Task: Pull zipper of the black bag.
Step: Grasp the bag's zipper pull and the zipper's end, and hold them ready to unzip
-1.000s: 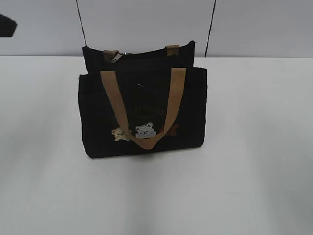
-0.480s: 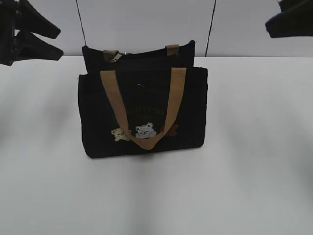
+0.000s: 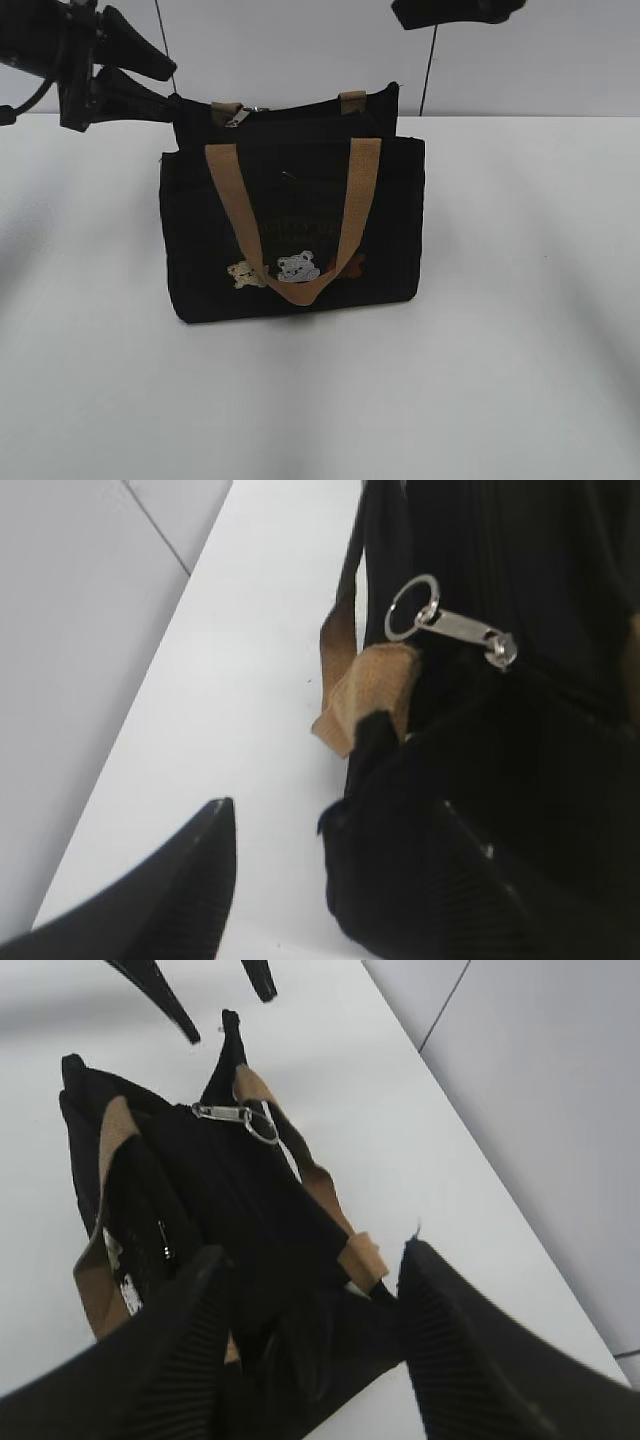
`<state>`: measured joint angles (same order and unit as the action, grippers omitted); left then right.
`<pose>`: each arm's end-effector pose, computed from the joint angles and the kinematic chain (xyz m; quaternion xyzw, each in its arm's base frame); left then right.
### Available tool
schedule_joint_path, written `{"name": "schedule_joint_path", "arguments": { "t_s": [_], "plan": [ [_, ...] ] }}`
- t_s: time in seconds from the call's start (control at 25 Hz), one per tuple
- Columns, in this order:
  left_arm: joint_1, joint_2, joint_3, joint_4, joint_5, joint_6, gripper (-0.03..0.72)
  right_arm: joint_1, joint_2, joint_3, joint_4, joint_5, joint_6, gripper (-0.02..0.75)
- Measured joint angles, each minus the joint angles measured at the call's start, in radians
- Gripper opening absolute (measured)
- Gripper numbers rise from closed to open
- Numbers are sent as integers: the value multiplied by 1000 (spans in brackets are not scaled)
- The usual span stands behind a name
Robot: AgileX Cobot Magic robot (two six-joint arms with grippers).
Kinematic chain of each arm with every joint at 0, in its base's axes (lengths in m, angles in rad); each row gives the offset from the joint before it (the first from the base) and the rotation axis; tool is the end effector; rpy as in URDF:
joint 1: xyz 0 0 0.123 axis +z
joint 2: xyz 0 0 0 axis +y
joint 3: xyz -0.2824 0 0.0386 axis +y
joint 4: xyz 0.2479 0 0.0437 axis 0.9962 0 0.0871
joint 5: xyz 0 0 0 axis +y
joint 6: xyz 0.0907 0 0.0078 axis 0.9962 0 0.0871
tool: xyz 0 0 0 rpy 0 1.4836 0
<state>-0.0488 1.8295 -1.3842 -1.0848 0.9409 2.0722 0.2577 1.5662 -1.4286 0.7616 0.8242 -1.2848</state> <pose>0.3865 -0.0841 0.2678 0.6209 0.6280 -0.1427 0.4468 0.3248 0.1334 0.3634 -0.5049 0.7263 0.1428 0.4441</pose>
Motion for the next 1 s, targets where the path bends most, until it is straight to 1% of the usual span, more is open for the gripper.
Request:
{"name": "schedule_joint_path", "arguments": {
  "t_s": [0.12,0.28,0.4,0.48,0.6,0.72,0.84,0.92,1.0],
  "plan": [
    [-20,37,-26,2,6,2,454,29,40,-35,1,-20,0,410],
    [-22,56,-29,14,7,3,450,65,63,-51,1,-55,0,410],
    [-22,57,-29,14,7,3,419,82,73,-51,1,-81,-2,410],
    [-22,57,-29,15,8,3,384,90,81,-51,1,-100,-9,410],
    [-22,57,-29,16,8,3,311,112,96,-51,3,-131,-23,410],
    [-22,57,-29,16,10,3,203,139,119,-51,4,-171,-60,410],
    [-22,57,-29,16,19,3,114,157,149,-51,5,-227,-114,410],
    [-22,57,-29,19,24,3,75,163,167,-51,6,-263,-151,410],
    [-22,57,-29,23,24,3,58,163,182,-51,6,-282,-196,408]
  ]
}}
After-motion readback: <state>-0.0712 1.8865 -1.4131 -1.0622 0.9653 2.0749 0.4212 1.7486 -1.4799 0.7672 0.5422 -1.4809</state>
